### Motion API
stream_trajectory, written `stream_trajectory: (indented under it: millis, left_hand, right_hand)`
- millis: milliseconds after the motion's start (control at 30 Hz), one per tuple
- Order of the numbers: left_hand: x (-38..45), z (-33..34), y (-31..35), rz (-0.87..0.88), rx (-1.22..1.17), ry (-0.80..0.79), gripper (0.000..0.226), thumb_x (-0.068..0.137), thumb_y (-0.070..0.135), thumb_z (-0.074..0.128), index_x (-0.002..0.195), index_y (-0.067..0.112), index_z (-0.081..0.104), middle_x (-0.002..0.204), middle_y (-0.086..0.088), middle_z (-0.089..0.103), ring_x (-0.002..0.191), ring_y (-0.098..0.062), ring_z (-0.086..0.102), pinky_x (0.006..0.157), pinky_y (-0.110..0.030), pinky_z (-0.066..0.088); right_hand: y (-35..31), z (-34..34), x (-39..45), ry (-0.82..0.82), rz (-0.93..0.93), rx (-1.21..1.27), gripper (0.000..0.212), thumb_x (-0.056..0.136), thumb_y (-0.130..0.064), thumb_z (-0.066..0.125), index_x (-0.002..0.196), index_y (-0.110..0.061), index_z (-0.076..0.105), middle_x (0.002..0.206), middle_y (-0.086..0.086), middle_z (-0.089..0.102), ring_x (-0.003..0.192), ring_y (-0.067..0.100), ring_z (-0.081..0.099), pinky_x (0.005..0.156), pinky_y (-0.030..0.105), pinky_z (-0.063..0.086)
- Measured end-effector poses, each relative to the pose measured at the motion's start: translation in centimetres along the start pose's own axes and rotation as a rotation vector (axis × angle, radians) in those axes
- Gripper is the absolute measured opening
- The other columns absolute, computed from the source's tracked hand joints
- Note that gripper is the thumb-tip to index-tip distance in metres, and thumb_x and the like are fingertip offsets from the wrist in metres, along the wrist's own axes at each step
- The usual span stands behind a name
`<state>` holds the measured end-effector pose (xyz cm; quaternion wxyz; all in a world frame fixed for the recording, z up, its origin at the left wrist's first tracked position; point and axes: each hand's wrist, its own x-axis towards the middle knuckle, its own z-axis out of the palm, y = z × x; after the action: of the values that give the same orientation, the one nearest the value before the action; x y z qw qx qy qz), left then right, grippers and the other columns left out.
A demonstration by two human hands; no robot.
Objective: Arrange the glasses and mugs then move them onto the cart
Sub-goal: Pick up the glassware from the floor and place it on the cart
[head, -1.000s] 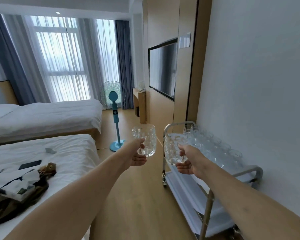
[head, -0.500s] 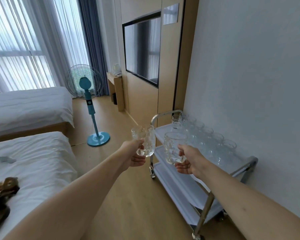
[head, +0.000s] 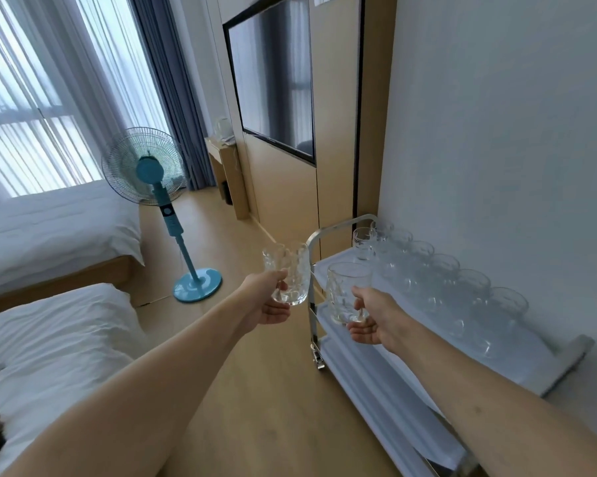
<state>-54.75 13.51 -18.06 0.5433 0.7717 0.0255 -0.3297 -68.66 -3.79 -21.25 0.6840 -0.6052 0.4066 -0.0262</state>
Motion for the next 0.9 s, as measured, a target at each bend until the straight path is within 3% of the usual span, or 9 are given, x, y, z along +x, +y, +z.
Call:
stream_trajectory:
  millis: [333, 567, 767, 900]
  left_hand:
    - [11.7, 1.4, 3.5, -0.037, 0.015, -0.081, 0.035, 0.098, 0.044, 0.058, 0.095, 0.01, 0.06, 0.081, -0.023, 0.067, 0.07, -0.031, 0.066, 0.065, -0.037, 0.06]
    - [20.7, 0.9, 6.4, -0.038, 0.123, -0.195, 0.034, 0.097, 0.043, 0.059, 0.094, 0.009, 0.061, 0.082, -0.023, 0.068, 0.075, -0.033, 0.068, 0.083, -0.044, 0.06]
    - [28.7, 0.4, 8.8, -0.08, 0.229, -0.329, 0.035, 0.097, 0.045, 0.06, 0.091, 0.011, 0.058, 0.085, -0.023, 0.065, 0.066, -0.03, 0.064, 0.077, -0.04, 0.06]
    - [33.0, 0.3, 10.0, -0.091, 0.286, -0.408, 0.035, 0.098, 0.044, 0.059, 0.094, 0.009, 0.059, 0.083, -0.022, 0.065, 0.069, -0.029, 0.063, 0.069, -0.037, 0.06]
  right_hand:
    - [-3.5, 0.8, 10.6, 0.069, 0.068, -0.003, 0.03, 0.1, -0.037, 0.053, 0.09, -0.009, 0.053, 0.07, 0.018, 0.061, 0.061, 0.027, 0.058, 0.059, 0.034, 0.058]
    - [-4.5, 3.2, 17.0, 0.181, 0.13, 0.06, 0.031, 0.1, -0.038, 0.053, 0.091, -0.008, 0.055, 0.072, 0.018, 0.062, 0.061, 0.027, 0.058, 0.058, 0.034, 0.058]
    - [-4.9, 6.1, 21.1, 0.303, 0.202, 0.138, 0.031, 0.098, -0.038, 0.055, 0.09, -0.009, 0.055, 0.075, 0.02, 0.062, 0.064, 0.029, 0.06, 0.063, 0.037, 0.058]
    - [-4.8, 7.8, 22.8, 0.389, 0.242, 0.207, 0.032, 0.099, -0.039, 0.056, 0.089, -0.008, 0.054, 0.074, 0.02, 0.06, 0.064, 0.028, 0.058, 0.058, 0.034, 0.056]
